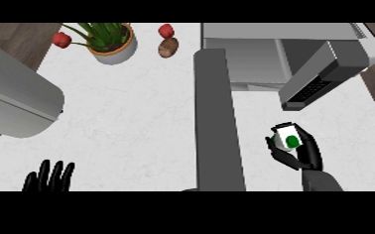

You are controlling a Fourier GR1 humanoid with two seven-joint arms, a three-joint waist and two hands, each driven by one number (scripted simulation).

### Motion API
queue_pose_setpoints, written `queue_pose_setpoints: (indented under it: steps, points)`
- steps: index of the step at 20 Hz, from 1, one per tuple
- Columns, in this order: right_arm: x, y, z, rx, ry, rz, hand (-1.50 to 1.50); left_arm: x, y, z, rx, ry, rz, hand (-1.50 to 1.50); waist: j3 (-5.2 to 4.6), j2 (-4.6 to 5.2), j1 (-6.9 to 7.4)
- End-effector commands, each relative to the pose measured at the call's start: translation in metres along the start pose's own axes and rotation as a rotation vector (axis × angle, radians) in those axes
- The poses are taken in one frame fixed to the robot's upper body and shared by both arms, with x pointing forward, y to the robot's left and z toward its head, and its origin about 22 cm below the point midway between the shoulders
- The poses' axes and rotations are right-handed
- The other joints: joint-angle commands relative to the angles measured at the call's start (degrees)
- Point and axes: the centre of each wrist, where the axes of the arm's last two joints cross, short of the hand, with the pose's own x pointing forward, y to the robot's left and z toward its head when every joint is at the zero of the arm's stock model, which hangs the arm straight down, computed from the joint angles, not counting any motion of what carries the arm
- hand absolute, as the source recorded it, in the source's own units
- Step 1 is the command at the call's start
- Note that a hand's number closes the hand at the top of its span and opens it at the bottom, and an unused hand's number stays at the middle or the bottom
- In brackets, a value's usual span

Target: Pick up the milk, place it into the microwave and close the microwave

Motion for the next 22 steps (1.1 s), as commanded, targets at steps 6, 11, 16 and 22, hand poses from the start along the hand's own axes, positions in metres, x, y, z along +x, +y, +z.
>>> queue_pose_setpoints:
  steps: [6, 11, 16, 22]
  points:
    - [0.004, 0.003, -0.022, -0.125, -0.11, 0.057, 1.5, -0.006, 0.01, 0.002, -0.013, -0.002, -0.004, -1.5, 0.07, 0.18, 0.32]
    - [0.018, 0.036, -0.056, -0.245, -0.134, 0.039, 1.5, 0.002, 0.013, -0.008, -0.022, -0.005, 0.014, -1.5, 0.17, 0.6, 1.1]
    - [0.012, 0.045, -0.045, -0.225, -0.171, -0.016, 1.5, 0.001, 0.005, 0.016, -0.037, 0.007, 0.023, -1.5, 0.08, 0.24, 0.74]
    - [0.019, 0.053, -0.051, -0.229, -0.21, -0.008, 1.5, 0.004, 0.008, 0.004, -0.015, 0.011, 0.008, -1.5, -0.05, -0.23, -0.59]
